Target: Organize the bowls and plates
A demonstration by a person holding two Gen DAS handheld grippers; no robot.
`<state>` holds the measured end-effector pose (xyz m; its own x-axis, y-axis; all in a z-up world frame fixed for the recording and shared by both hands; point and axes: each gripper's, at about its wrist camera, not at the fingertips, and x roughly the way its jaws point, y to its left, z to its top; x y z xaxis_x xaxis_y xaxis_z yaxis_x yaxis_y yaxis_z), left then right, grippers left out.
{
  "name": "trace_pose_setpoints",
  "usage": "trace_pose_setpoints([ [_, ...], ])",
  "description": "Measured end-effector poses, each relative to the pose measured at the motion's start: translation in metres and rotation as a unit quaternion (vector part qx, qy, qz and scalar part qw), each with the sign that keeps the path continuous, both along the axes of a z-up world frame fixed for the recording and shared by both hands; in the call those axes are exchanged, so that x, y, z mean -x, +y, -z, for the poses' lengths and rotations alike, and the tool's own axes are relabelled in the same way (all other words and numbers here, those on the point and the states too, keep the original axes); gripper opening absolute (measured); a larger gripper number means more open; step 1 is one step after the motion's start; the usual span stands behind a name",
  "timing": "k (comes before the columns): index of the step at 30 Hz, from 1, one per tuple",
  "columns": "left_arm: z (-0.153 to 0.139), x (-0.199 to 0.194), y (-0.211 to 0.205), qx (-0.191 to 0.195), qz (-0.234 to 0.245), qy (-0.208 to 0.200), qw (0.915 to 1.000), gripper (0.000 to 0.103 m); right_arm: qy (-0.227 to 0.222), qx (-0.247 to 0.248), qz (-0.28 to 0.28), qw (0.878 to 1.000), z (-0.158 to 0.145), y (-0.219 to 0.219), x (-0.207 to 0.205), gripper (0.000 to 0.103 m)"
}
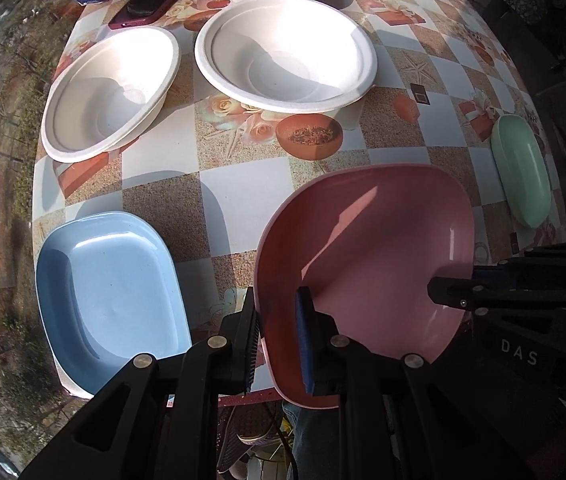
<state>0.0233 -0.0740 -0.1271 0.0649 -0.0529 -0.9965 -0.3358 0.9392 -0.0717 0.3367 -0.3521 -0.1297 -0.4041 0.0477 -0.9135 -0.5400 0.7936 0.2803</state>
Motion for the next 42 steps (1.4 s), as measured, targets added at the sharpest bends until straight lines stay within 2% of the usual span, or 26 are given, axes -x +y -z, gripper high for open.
trace_pose_setpoints([
  [5, -0.009, 0.010, 0.014, -0.006, -0.022, -0.008, 0.9997, 0.019, -0.003, -0.007, -0.023, 1.000, -0.007, 0.023, 0.010, 0.018],
  [6, -0.016, 0.008, 0.018, -0.010, -0.025, -0.009, 0.9996, 0.019, 0.000, -0.010, -0.029, 1.000, -0.028, 0.014, 0.012, 0.018],
  [7, -0.018, 0.009, 0.021, -0.015, -0.029, -0.012, 0.9994, 0.019, 0.000, -0.013, -0.035, 0.999, -0.033, 0.018, 0.014, 0.018],
  [12, -0.038, 0.015, 0.037, -0.036, -0.051, -0.020, 0.9979, 0.019, -0.002, -0.024, -0.062, 0.998, -0.040, 0.051, 0.026, 0.018],
  [21, -0.049, 0.049, 0.074, -0.052, -0.108, -0.014, 0.9927, 0.019, 0.005, -0.051, -0.118, 0.992, -0.050, 0.120, 0.061, 0.018],
  [26, -0.049, 0.066, 0.087, -0.058, -0.133, -0.006, 0.9893, 0.019, 0.010, -0.060, -0.157, 0.986, -0.038, 0.158, 0.084, 0.018],
  [31, -0.052, 0.079, 0.102, -0.067, -0.149, -0.003, 0.9866, 0.019, 0.019, -0.068, -0.178, 0.982, -0.044, 0.175, 0.118, 0.018],
  [32, -0.052, 0.081, 0.105, -0.069, -0.151, -0.003, 0.9861, 0.019, 0.022, -0.069, -0.180, 0.981, -0.035, 0.179, 0.122, 0.018],
  [39, -0.051, 0.085, 0.122, -0.085, -0.156, 0.001, 0.9842, 0.019, 0.035, -0.075, -0.186, 0.979, -0.029, 0.211, 0.154, 0.018],
  [42, -0.047, 0.084, 0.127, -0.087, -0.154, 0.003, 0.9842, 0.019, 0.043, -0.073, -0.182, 0.980, -0.015, 0.220, 0.166, 0.018],
])
